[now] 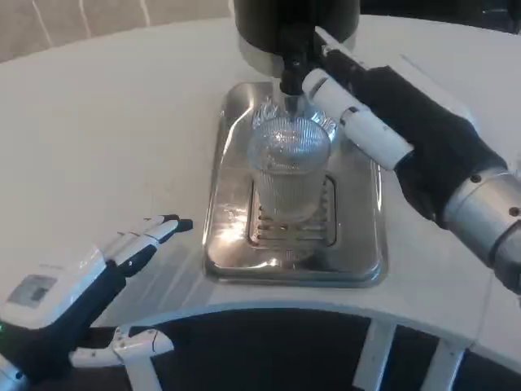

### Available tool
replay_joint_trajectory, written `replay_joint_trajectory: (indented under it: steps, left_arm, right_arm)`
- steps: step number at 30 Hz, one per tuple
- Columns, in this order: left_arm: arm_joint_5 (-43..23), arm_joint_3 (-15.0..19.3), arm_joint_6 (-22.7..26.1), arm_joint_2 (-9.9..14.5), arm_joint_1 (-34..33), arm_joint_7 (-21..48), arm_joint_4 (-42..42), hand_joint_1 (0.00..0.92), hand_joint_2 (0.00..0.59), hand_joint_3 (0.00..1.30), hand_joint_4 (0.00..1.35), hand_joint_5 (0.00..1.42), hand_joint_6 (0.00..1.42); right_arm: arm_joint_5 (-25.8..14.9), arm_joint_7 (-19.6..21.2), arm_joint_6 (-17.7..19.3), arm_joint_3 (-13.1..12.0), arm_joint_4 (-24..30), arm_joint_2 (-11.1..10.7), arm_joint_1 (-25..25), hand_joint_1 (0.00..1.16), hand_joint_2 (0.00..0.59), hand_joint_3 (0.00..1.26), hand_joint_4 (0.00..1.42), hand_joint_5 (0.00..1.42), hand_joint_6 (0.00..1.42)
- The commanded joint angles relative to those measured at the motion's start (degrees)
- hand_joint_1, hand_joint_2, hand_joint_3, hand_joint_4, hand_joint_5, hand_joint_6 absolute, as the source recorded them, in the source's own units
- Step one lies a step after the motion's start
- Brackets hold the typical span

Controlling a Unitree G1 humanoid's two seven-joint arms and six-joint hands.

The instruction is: Grasp the cup under the faucet to collect the drink, then remove the cup.

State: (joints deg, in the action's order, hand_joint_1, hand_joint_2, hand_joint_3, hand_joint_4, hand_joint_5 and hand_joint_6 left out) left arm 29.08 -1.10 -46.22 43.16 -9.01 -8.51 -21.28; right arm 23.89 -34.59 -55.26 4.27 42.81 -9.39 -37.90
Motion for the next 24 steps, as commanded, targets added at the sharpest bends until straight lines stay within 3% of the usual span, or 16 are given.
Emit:
replay_joint_trajectory:
  steps: [1, 11, 24]
  left_arm:
    - [-1.24, 2.64, -0.06, 2.01, 3.24, 1.34, 2.83, 0.026, 0.109, 0.14, 0.05, 0.09, 0.28]
    - [-3.66, 8.03, -0.26, 3.66, 9.12, 4.5, 7.56, 0.026, 0.106, 0.14, 0.05, 0.09, 0.27]
    - [-4.53, 8.66, -0.08, 2.78, 9.88, 6.74, 7.64, 0.027, 0.109, 0.15, 0.05, 0.09, 0.27]
  right_arm:
    - [-3.26, 2.23, -0.34, 0.87, -1.01, -0.74, -1.46, 0.04, 0.571, 0.0, 0.0, 0.0, 0.0]
    - [-8.49, 5.81, 0.46, 3.59, -3.41, -3.22, -3.3, 0.03, 0.565, 0.0, 0.0, 0.0, 0.0]
    - [-10.65, 6.48, 2.63, 8.52, -5.04, -9.06, -6.17, 0.0, 0.545, 0.0, 0.0, 0.0, 0.0]
